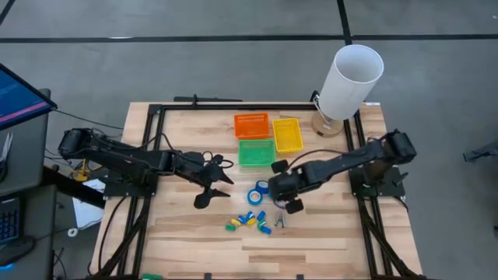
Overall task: Pick and place Stapler, Stapler remover, tape
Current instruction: Put the light blue tape into the yellow bin
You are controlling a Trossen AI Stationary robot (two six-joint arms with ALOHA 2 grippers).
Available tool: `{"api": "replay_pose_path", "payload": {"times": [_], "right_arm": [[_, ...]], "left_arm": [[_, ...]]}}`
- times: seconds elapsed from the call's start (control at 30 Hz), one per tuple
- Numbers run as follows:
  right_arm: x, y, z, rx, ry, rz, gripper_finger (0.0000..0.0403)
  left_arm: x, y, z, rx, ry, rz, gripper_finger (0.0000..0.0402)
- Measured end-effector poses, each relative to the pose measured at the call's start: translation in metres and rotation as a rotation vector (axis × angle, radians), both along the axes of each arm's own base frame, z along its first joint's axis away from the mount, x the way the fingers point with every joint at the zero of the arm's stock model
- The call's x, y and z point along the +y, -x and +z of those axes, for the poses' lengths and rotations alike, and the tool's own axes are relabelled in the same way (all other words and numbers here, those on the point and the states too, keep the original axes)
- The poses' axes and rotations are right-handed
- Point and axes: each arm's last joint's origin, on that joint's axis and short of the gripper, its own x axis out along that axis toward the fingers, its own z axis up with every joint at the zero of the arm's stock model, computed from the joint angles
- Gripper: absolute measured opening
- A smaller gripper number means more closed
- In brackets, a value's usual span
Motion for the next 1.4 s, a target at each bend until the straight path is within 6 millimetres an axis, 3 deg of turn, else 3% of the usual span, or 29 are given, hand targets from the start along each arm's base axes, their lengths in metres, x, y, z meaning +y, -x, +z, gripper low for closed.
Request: {"api": "replay_pose_path", "payload": {"times": [0.2, 0.7, 1.07, 1.2, 1.4], "right_arm": [[0.006, -0.007, -0.005, 0.101, 0.183, -0.039, 0.0120], [-0.002, -0.007, 0.004, 0.111, 0.152, -0.098, 0.0138], [-0.005, -0.012, 0.002, 0.102, 0.154, -0.047, 0.0115], [-0.003, -0.014, 0.003, 0.086, 0.137, -0.030, 0.0136], [0.000, -0.015, 0.003, 0.067, 0.127, -0.022, 0.0208]], "left_arm": [[0.000, 0.000, 0.000, -0.008, -0.013, 0.003, 0.0214], [-0.001, 0.000, 0.000, -0.006, -0.011, 0.000, 0.0214], [-0.001, 0.000, 0.000, -0.007, -0.013, -0.001, 0.0214], [-0.001, 0.000, 0.000, -0.007, -0.013, -0.001, 0.0214], [-0.001, 0.000, 0.000, -0.007, -0.012, 0.000, 0.0214]]}}
